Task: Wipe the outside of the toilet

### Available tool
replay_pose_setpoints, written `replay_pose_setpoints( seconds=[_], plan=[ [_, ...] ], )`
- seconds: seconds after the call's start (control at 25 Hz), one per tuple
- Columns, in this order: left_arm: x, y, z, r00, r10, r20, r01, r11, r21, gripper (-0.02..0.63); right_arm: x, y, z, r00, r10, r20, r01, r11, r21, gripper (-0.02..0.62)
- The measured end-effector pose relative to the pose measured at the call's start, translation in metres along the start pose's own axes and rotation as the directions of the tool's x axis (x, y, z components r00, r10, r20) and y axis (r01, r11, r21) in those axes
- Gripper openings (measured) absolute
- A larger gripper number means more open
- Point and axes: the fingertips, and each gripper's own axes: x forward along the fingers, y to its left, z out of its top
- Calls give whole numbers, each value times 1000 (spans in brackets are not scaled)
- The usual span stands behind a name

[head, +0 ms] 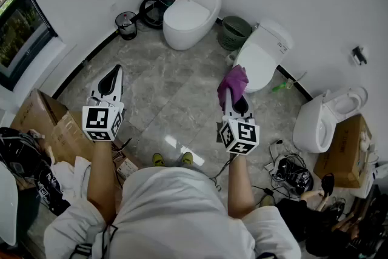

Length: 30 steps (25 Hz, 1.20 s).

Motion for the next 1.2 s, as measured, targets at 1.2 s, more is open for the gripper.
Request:
replay_pose_setpoints(
  seconds=[1.2],
  plan=[
    [1,35,-35,999,-28,-36,27,999,-35,17,22,39,-14,1000,-13,-11,12,999,-50,84]
  ],
)
